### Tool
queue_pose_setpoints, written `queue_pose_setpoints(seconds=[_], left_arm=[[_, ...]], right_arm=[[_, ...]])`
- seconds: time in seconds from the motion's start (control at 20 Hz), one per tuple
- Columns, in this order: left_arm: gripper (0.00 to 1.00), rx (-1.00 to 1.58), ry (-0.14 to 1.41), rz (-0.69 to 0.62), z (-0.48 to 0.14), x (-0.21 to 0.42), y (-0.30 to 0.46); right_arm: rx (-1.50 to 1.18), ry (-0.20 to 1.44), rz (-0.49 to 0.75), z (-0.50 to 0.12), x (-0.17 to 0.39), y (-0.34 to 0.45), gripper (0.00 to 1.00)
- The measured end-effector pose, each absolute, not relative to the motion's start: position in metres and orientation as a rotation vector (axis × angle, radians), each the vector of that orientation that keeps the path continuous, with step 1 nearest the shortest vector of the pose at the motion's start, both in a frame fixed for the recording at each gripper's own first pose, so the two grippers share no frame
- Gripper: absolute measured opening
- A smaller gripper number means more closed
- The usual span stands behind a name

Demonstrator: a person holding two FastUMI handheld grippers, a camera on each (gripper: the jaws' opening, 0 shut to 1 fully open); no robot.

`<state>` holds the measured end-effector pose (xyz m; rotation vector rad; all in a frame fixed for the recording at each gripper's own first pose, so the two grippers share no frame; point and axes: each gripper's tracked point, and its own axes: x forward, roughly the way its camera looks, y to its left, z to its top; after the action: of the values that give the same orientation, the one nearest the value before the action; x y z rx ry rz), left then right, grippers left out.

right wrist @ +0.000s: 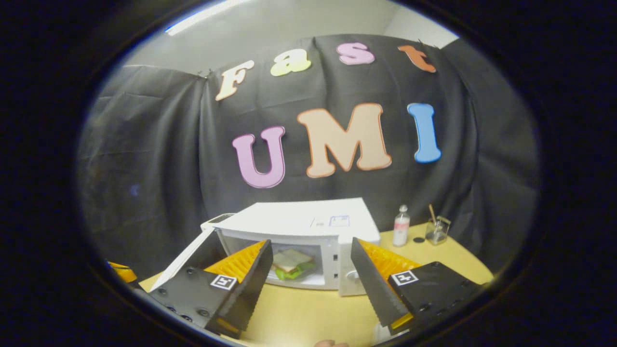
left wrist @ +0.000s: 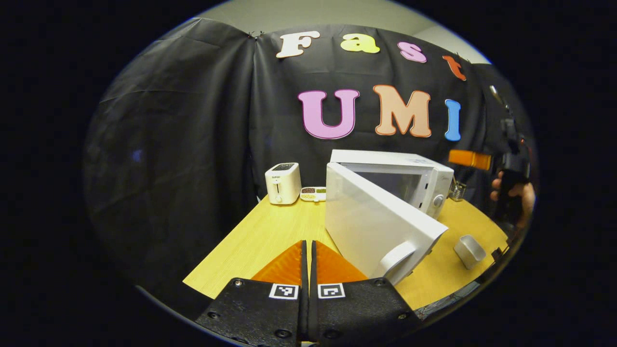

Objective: Open the microwave oven with the left hand, put the food in, and close the microwave oven.

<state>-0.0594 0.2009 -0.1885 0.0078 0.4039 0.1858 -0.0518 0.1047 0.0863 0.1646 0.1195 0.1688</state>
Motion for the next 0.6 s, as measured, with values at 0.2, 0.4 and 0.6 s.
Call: queue_pose_setpoints(seconds=[0.2,0.4,0.6], left_arm=[[0.01,0.063,0.442,0.213,-0.206,-0.044,0.197],[0.01,0.032,0.492,0.219,-0.227,-0.036,0.187],[0.01,0.101,0.517,0.193,-0.236,-0.026,0.169]], right_arm=[[0.118,0.067,0.140,0.118,-0.076,0.049,0.99],[0.024,0.048,0.115,0.116,-0.075,0.012,0.99],[-0.040,0.027,0.088,0.124,-0.083,-0.015,0.99]])
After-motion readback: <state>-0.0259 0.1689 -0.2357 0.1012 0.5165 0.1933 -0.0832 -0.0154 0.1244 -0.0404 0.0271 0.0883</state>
